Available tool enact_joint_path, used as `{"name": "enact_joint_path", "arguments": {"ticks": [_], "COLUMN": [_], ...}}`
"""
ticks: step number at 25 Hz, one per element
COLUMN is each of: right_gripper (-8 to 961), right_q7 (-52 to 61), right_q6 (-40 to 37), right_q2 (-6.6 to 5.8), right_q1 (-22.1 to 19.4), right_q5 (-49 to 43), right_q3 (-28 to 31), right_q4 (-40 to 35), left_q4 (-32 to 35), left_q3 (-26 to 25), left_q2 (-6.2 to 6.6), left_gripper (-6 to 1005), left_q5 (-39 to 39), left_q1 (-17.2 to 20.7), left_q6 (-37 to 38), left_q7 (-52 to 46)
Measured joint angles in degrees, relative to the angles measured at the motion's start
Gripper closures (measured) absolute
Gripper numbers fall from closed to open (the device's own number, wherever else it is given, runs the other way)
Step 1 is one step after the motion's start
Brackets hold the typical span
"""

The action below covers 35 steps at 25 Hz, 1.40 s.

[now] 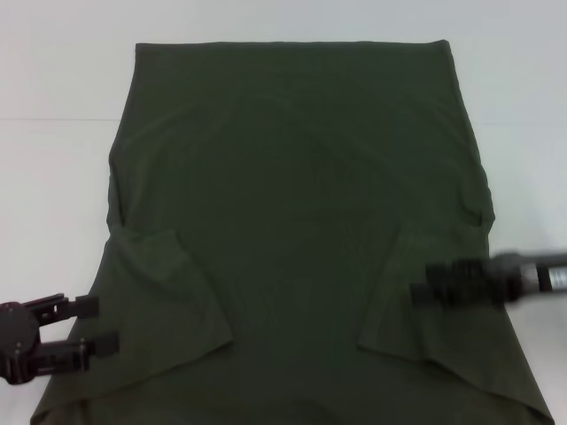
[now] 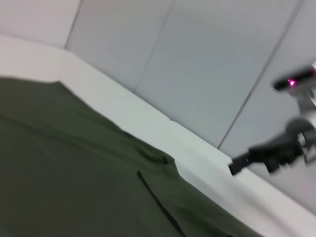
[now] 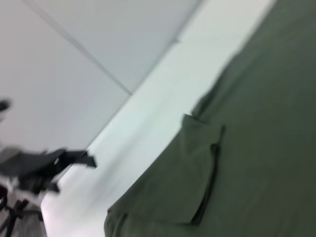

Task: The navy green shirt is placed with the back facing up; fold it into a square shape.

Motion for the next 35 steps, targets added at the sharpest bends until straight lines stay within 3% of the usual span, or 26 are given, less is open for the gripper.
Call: {"name": "enact_joint_path", "arguments": {"ticks": [6, 10, 11, 14, 19, 24, 35], "right_gripper": [89, 92, 93, 95, 95, 97, 98], "right_q7": [-29.2, -40.0, -41.3, -43.8, -45.7, -46.4, -46.9], "right_q6": [-1.7, -1.7, -1.4, -0.9, -0.5, 0.0, 0.1], "right_q2": [2.81, 3.71, 3.72, 3.74, 3.51, 3.45, 3.53], "right_q1": [-7.4, -10.3, -10.7, -11.3, -11.6, -11.8, -12.0], "right_q5": [1.3, 1.3, 1.2, 1.0, 1.0, 1.0, 1.2], "right_q3": [0.6, 0.8, 0.8, 0.9, 2.7, 2.8, 3.0], "right_q4": [1.3, 1.4, 1.4, 1.5, 1.8, 1.8, 1.8], "left_q4": [0.4, 1.2, 1.5, 2.7, 3.1, 1.9, -2.7], "left_q3": [-0.2, -1.0, -1.8, -2.7, -4.4, -4.0, -0.9], "left_q2": [0.99, 1.77, 2.78, 3.70, 5.61, 5.91, 6.12], "left_gripper": [134, 134, 135, 135, 135, 134, 134], "left_q5": [0.3, 0.4, 0.9, 3.3, 18.0, 24.5, 28.0], "left_q1": [0.1, 0.3, 0.6, 0.7, -1.8, -3.6, -5.7], "left_q6": [1.5, 2.4, 2.9, 3.6, 2.2, -1.7, -8.0], "left_q7": [-15.8, -25.0, -32.2, -37.3, -46.1, -49.2, -50.5]}}
